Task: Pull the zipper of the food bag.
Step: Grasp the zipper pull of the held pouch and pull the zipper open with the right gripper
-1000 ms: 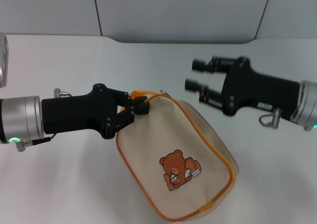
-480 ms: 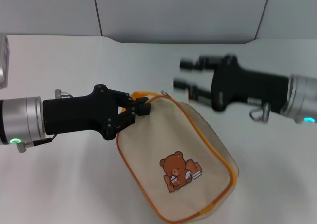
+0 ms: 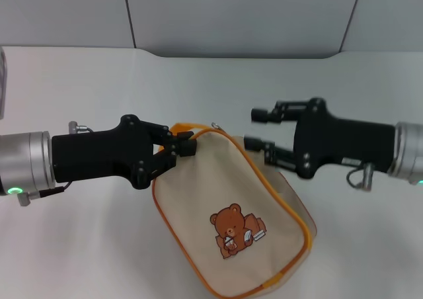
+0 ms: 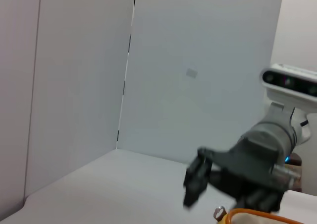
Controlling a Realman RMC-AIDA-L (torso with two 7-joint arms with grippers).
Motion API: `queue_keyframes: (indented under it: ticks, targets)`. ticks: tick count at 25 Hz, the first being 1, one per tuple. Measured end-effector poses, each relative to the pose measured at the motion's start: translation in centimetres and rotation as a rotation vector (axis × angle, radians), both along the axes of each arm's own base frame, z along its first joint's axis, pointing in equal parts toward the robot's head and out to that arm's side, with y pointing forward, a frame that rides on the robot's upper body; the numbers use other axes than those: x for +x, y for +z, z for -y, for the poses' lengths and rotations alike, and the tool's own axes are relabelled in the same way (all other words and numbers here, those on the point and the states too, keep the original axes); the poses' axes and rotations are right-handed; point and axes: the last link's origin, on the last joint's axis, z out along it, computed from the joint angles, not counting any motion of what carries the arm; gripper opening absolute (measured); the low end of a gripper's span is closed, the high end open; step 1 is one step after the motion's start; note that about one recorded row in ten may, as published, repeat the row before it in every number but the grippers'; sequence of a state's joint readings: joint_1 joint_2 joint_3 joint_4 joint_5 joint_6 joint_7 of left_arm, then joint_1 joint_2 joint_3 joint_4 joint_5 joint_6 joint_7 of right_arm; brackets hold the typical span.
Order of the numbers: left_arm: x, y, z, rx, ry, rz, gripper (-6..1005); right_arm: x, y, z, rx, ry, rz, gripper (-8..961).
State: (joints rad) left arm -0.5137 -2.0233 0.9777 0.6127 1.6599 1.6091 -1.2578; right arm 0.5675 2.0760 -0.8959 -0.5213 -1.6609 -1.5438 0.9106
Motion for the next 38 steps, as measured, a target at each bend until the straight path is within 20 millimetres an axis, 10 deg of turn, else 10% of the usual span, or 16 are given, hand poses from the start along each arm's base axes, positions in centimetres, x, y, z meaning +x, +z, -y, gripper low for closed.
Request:
queue_keyframes:
  ticks: [15,38]
  targets:
    - [0.1,-0.2,0.2,-0.011,-0.005,-0.003,64,-2.0,1.8,-2.0,0.182,-0.082,-0.299,424]
    - [0.2,-0.4,0.5,-0.028,-0.011,0.006,64,-1.2,-2.1,0.0,-0.048,0.063,0.049,416]
